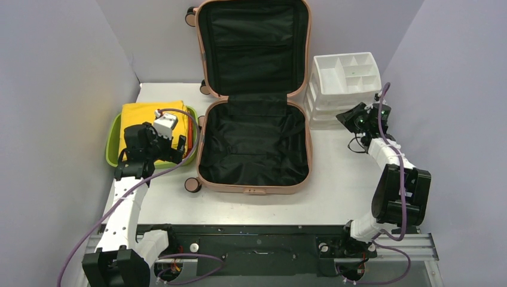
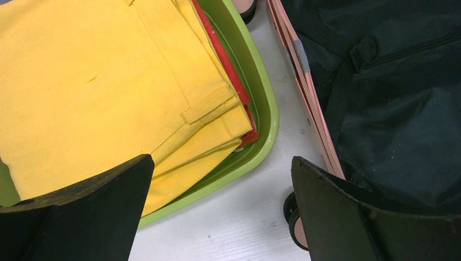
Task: Open, take out, and arrange the luggage
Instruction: Adjust the storage box at the corner of the board, then reset both arms
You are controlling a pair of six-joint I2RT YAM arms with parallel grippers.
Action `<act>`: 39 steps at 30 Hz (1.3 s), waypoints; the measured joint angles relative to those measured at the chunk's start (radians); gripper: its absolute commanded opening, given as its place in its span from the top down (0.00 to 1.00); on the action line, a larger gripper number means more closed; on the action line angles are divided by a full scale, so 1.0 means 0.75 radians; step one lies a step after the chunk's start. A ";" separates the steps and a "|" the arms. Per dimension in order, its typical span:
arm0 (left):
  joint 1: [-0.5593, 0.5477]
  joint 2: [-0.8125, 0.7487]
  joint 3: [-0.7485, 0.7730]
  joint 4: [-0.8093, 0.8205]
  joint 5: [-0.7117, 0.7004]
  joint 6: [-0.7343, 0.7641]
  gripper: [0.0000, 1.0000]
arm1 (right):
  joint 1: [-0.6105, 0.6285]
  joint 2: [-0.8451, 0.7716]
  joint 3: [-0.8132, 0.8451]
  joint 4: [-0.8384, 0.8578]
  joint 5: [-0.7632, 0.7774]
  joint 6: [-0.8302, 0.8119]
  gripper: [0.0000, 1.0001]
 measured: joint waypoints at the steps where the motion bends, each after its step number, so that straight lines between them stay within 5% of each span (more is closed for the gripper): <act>1: 0.000 -0.003 0.000 0.000 0.000 0.000 0.04 | 0.020 0.008 0.032 0.008 0.000 0.019 0.89; 18: 0.001 -0.018 0.000 0.001 0.000 0.000 0.04 | 0.231 0.343 0.342 0.127 0.051 0.153 0.90; 23: 0.001 -0.018 0.000 0.000 0.000 0.001 0.04 | 0.254 0.321 0.367 0.086 0.037 0.097 0.77; 30: 0.001 -0.015 0.000 -0.006 0.010 0.001 0.04 | 0.263 -0.031 0.298 -0.283 0.124 -0.425 0.44; 39: 0.001 -0.025 0.033 -0.077 0.062 -0.003 0.04 | 0.250 -0.759 0.049 -0.618 0.253 -1.145 0.36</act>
